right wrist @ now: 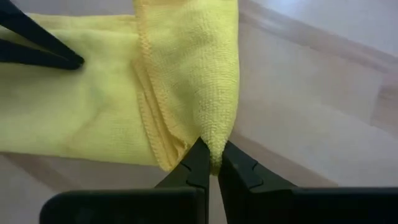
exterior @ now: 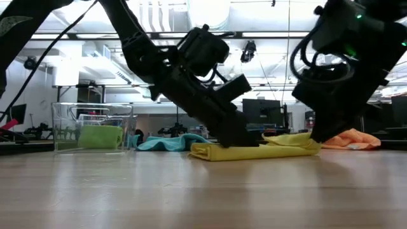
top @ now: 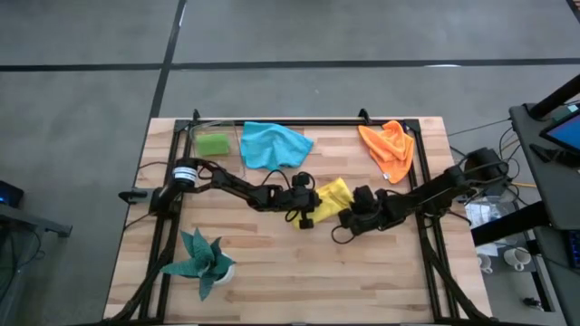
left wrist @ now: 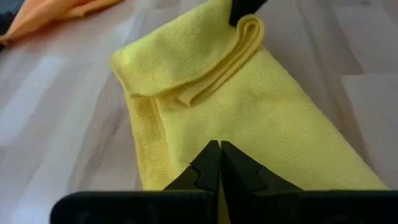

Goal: Roll microfiber towels into tight, uniform cylinder then place into a basket
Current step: Roll the yellow microfiber towel

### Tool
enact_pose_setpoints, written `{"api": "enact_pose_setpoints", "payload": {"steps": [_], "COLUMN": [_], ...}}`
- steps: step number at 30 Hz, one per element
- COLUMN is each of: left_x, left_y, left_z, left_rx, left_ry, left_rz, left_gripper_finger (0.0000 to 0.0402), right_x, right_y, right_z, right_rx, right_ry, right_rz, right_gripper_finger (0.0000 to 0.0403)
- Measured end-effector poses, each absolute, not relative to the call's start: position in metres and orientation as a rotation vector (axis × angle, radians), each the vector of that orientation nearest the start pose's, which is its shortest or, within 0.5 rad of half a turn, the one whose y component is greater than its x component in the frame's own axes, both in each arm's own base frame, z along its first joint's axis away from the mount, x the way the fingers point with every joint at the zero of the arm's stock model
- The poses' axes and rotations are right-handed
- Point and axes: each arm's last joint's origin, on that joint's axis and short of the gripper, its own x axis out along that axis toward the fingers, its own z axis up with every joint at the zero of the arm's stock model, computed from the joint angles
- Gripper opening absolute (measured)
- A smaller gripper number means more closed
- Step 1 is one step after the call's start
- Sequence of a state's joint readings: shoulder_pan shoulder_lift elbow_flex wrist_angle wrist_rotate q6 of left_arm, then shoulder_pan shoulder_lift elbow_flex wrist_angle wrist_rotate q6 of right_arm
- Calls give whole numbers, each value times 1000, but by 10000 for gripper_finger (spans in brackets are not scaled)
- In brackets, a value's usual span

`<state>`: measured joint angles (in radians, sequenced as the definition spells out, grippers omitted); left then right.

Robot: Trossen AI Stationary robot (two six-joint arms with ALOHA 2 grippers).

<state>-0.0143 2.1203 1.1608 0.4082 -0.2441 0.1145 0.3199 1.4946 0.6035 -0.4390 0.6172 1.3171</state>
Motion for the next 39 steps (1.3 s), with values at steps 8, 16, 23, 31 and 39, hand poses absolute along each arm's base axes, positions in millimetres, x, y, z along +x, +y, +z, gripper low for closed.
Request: {"api": "enact_pose_setpoints", "payload": {"steps": [8, 16, 23, 31, 39], "left_x": [433, 434, 432, 429, 433], "left_y": [1, 0, 0, 7, 11], "left_z": [97, 96, 103, 126, 136], "left_rx": [140, 103, 106, 237, 325], "left_ry": [563, 568, 582, 508, 392], "left_rz": [201, 210, 213, 456, 482], "left_gripper_finger": [0, 0, 0, 0, 0], "right_x": [235, 253, 262, 268, 275], "right_y": [48, 51, 55, 62, 64], "right_z": [127, 122, 127, 134, 121], "right_rx": [444, 293, 192, 118, 29], "right_ry": [857, 968, 1005, 985, 1015], "right_rz": [-972, -1010, -1029, -994, -987], "right_gripper_finger": [12, 12, 11, 11, 11]}}
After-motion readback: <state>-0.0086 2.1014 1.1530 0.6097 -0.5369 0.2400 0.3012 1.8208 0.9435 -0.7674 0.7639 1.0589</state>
